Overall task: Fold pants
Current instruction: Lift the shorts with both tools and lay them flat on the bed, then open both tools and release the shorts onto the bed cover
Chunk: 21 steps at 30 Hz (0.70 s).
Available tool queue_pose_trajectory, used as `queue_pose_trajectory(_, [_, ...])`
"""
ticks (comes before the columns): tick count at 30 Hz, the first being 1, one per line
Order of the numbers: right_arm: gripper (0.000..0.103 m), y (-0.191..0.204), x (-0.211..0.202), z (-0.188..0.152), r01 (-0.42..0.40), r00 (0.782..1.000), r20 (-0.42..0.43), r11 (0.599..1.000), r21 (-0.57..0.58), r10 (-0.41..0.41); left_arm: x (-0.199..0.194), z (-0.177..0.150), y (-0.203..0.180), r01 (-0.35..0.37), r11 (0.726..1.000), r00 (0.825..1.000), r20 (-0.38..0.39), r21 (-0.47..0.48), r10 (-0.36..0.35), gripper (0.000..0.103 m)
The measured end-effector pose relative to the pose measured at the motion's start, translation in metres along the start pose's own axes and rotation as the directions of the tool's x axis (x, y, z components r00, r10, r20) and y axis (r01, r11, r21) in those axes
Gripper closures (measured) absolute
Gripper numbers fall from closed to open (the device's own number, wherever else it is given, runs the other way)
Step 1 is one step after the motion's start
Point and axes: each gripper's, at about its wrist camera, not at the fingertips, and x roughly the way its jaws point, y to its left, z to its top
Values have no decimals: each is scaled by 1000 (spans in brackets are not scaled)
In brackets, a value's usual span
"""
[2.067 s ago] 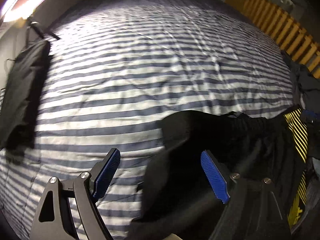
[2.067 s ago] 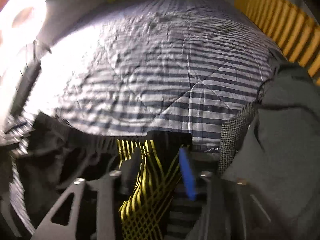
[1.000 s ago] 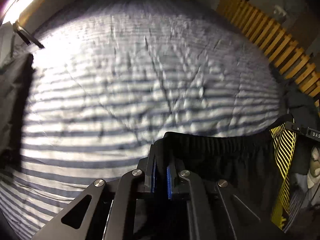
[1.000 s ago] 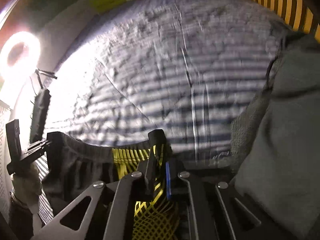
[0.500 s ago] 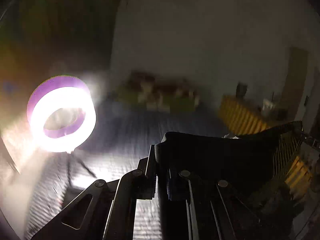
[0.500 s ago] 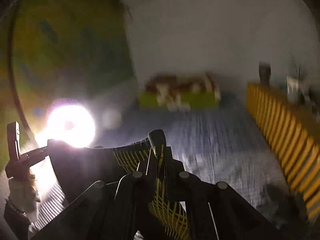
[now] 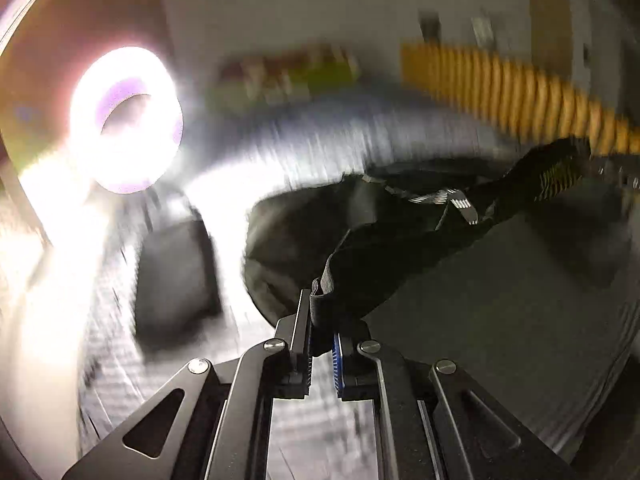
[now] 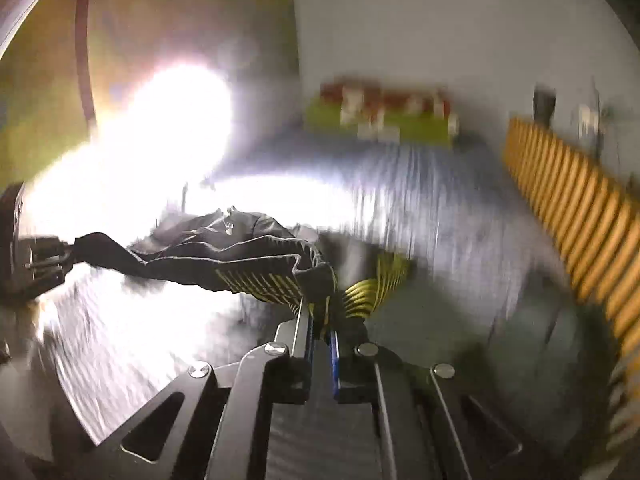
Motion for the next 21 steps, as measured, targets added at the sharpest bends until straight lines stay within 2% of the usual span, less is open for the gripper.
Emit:
queue_pose_trajectory(2, [97,5,23,-55,-9,994,-107,1000,25,12,29,-52,-16,44,999,992,-118,-3,-44,95])
queue_pose_trajectory(3, [97,8,38,-90,-7,984,-175,999,37,13,38,-72,-25,55,998,986,-161,4,-54,95])
queue_pose_trajectory(6, [98,8,62,-151,18,958,-287,997,73,4,52,-112,-40,58,998,976,-212,3,-56,95])
queue_pose_trajectory(7, [98,8,66,-162,29,953,-304,997,73,-5,54,-120,-42,67,998,973,-221,-15,-68,95])
queue_pose_trajectory(9, [98,2,65,-175,57,950,-311,996,70,-33,42,-138,-31,64,997,973,-220,-32,-69,95])
queue_pose_trajectory(12, [98,-2,59,-180,54,951,-308,993,102,-20,40,-134,-25,71,996,973,-215,-60,-82,93])
queue_pose_trajectory(14, [97,2,55,-180,50,949,-314,995,85,-21,32,-135,-18,82,994,972,-215,-71,-95,91])
queue_pose_trajectory(16, [94,9,51,-180,24,939,-343,998,58,-3,18,-144,-15,109,990,967,-223,-87,-126,75])
queue_pose_trajectory(17, [90,11,48,-178,27,934,-357,999,45,-9,12,-147,-11,123,987,964,-222,-105,-143,62])
queue_pose_trajectory(19, [81,10,41,-176,24,926,-376,999,33,-10,1,-148,3,140,980,966,-198,-142,-167,57])
queue_pose_trajectory(21, [71,10,31,-173,14,929,-370,999,30,-2,-12,-150,12,170,967,965,-168,-189,-202,55])
